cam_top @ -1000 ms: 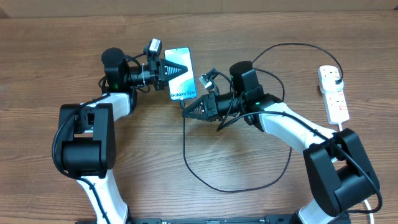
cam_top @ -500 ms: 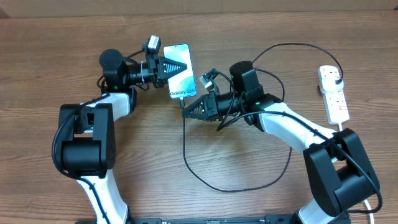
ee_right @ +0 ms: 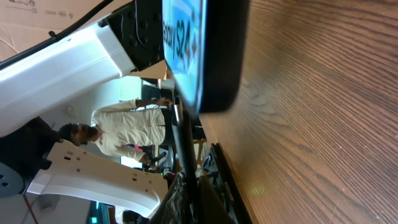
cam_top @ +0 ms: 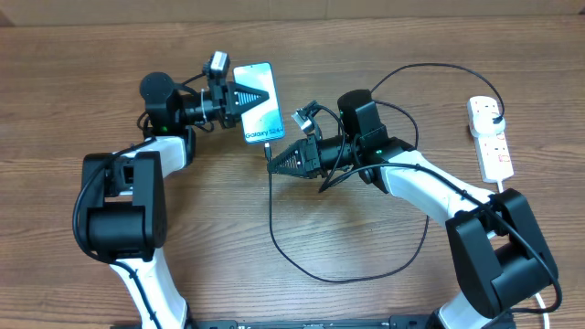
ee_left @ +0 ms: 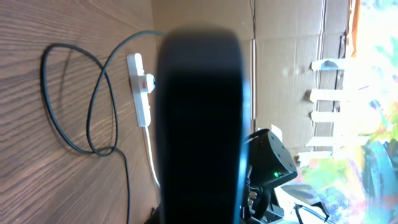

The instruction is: Plug charger to phone and switch on socket

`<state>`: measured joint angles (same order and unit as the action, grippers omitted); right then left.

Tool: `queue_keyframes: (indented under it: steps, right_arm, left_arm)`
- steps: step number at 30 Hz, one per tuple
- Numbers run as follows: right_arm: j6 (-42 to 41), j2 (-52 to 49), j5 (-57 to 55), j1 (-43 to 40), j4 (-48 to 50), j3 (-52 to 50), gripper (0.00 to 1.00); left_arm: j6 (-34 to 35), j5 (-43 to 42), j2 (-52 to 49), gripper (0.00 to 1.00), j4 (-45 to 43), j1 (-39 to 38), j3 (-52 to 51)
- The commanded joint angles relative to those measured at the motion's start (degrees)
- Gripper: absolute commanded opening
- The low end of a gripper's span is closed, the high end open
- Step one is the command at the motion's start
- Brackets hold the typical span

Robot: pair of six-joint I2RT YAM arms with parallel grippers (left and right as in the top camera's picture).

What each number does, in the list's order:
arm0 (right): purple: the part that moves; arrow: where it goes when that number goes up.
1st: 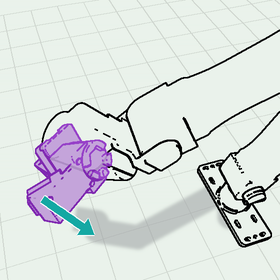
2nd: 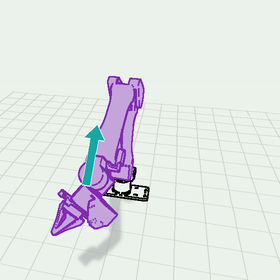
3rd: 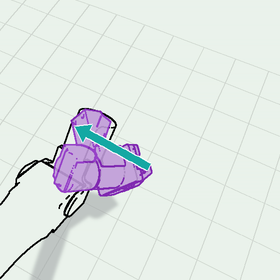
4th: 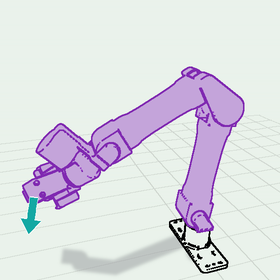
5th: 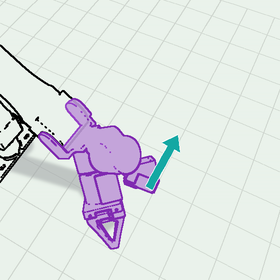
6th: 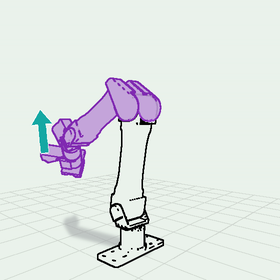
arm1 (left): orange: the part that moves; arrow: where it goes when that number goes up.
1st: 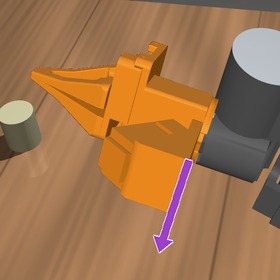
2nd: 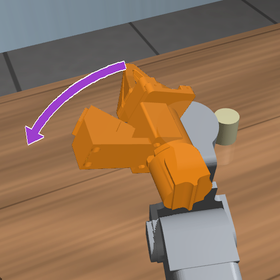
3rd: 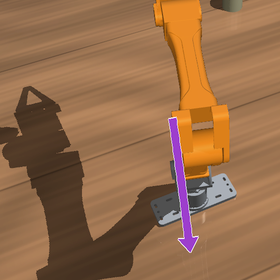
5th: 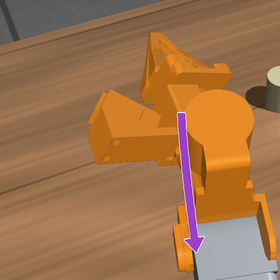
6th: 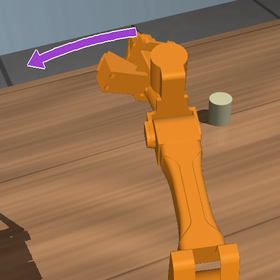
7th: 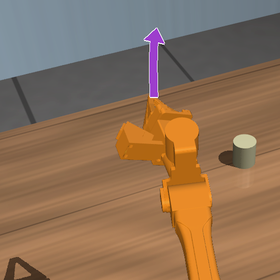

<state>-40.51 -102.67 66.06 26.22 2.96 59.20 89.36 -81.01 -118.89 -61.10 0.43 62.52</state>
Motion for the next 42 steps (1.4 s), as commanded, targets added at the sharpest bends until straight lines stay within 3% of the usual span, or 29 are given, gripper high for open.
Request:
queue_keyframes:
  steps: [1,42]
  right_arm:
    - [-0.2,-0.5,0.9,-0.6,0.5,0.0,0.04]
    - [-1.5,-0.5,-0.4,-0.9,2.2,0.0,0.04]
  left_arm:
    - [0.6,0.0,0.5,0.04,-0.7,0.2,1.4]
    - [1.9,-0.7,0.5,0.05,-2.4,-0.8,1.4]
